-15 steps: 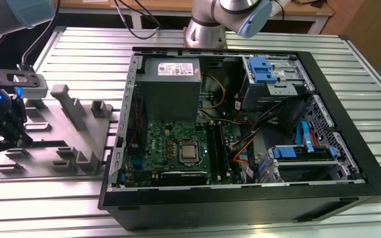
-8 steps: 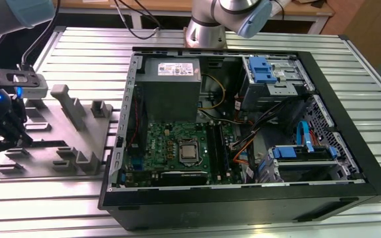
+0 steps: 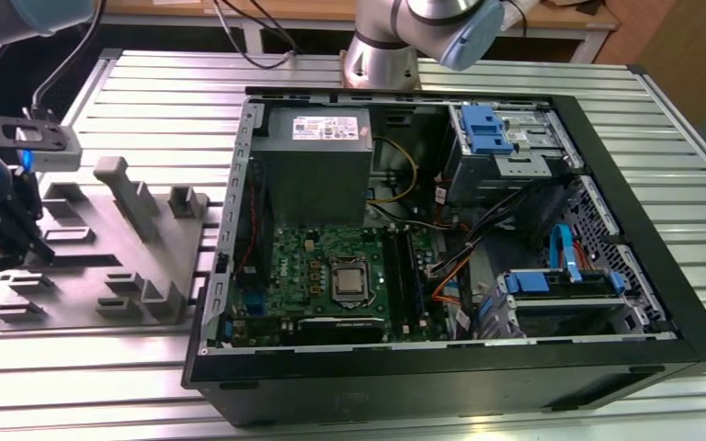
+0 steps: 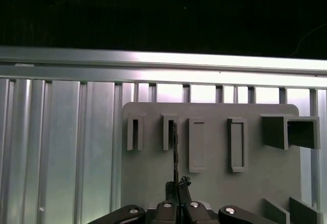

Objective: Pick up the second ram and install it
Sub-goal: 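Pick up the second ram and move it above second insertion slot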

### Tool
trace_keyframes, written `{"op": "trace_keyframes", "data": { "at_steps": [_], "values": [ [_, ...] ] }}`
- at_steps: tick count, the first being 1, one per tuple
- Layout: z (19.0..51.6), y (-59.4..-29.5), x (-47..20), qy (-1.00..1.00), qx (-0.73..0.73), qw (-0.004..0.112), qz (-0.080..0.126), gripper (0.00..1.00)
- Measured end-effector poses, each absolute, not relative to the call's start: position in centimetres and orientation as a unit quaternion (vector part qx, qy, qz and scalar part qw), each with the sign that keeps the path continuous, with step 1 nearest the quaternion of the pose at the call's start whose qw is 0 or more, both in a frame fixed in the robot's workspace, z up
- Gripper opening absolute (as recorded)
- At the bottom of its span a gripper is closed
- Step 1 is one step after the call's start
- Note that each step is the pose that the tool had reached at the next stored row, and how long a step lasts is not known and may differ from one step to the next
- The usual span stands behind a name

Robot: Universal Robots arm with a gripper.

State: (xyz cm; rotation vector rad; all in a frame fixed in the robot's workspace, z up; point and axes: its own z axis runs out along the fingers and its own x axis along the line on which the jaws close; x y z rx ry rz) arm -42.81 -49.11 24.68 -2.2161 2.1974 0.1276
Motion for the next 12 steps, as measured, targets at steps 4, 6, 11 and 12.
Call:
{"op": "trace_keyframes", "data": {
  "at_steps": [4, 6, 11, 12],
  "values": [
    [25.8, -49.1, -42.8, 0.703, -0.709, 0.009, 0.041, 0.08],
    [27.3, -49.1, -42.8, 0.703, -0.710, 0.009, 0.041, 0.08],
    [29.2, -49.1, -42.8, 0.703, -0.709, 0.009, 0.041, 0.08],
    [29.4, -49.1, -42.8, 0.703, -0.709, 0.009, 0.041, 0.08]
  ]
}}
